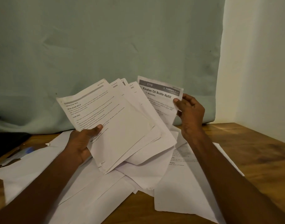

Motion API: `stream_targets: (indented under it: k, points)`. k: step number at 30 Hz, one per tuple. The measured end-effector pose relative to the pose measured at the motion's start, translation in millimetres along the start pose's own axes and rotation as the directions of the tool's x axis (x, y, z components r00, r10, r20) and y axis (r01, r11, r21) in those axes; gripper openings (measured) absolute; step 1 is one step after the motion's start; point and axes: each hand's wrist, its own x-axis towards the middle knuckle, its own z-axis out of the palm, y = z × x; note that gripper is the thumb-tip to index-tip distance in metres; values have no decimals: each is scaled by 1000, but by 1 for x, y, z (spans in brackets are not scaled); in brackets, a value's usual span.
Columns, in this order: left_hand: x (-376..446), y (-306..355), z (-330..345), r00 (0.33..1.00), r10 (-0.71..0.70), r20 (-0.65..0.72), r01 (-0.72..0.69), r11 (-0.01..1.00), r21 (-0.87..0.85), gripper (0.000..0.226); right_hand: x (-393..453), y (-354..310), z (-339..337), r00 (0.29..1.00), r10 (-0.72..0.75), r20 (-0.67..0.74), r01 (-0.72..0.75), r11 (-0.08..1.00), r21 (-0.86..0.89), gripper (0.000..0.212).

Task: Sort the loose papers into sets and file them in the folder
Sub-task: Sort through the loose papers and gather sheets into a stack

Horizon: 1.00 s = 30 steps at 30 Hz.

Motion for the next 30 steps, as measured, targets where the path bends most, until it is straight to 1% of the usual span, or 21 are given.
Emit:
stream_targets:
  k: [3, 6, 8, 10, 11, 12, 13, 14, 15, 16, 17, 18, 19, 21, 24, 26, 28, 30]
  points:
    - [1, -1, 0, 997, 39, 66, -38, 999, -17, 66, 0, -25, 5, 995, -14, -95, 34, 976, 216, 22]
    - [0, -1, 4, 988, 74, 139, -69, 997, -41, 69, -5, -45, 9, 995, -13, -102, 51, 922, 384, 23]
    - [-2, 1, 8, 983, 93, 159, -86, 995, -48, 70, -10, -55, 11, 991, -46, -124, 96, 898, 430, 24]
    - [-5, 4, 12, 979, 108, 172, -100, 993, -60, 69, -14, -72, 8, 967, -110, -230, 201, 883, 424, 18]
    - [-6, 6, 14, 977, 114, 181, -103, 992, -71, 68, -15, -84, 5, 932, -166, -321, 287, 881, 376, 14]
    - [-7, 8, 15, 973, 120, 197, -105, 991, -86, 67, -17, -100, 0, 870, -260, -418, 400, 869, 291, 13]
    - [-8, 9, 17, 971, 125, 205, -105, 989, -102, 66, -18, -115, -5, 787, -379, -487, 521, 831, 195, 14]
    - [-8, 11, 18, 968, 127, 216, -105, 988, -111, 66, -20, -129, -9, 701, -493, -515, 625, 772, 112, 15]
    - [-8, 12, 18, 967, 123, 223, -99, 988, -115, 65, -22, -139, -11, 638, -571, -517, 690, 722, 53, 17]
    - [-7, 12, 18, 964, 119, 236, -94, 989, -114, 65, -21, -144, -10, 604, -609, -514, 717, 697, 16, 20]
    - [-7, 13, 18, 963, 114, 244, -87, 989, -116, 65, -20, -144, -8, 595, -624, -506, 720, 694, -10, 23]
    - [-6, 14, 17, 961, 113, 251, -86, 989, -116, 65, -19, -142, -3, 608, -625, -489, 706, 708, -28, 25]
    - [-7, 15, 18, 960, 111, 255, -84, 990, -115, 65, -18, -137, 1, 636, -619, -461, 682, 730, -39, 26]
    - [-9, 19, 18, 960, 111, 257, -84, 990, -115, 67, -11, -123, 7, 710, -588, -387, 618, 784, -58, 26]
    - [-11, 30, 16, 964, 123, 235, -96, 988, -120, 68, -3, -102, 9, 820, -502, -275, 507, 860, -55, 29]
    - [-12, 35, 12, 970, 123, 210, -100, 988, -116, 66, -1, -88, 13, 896, -405, -183, 407, 913, -28, 33]
    - [-11, 36, 8, 974, 113, 194, -92, 989, -113, 64, -4, -71, 18, 963, -263, -59, 264, 964, 9, 35]
    - [-11, 34, 7, 977, 94, 193, -75, 992, -104, 65, -11, -54, 23, 993, -93, 72, 90, 995, 44, 34]
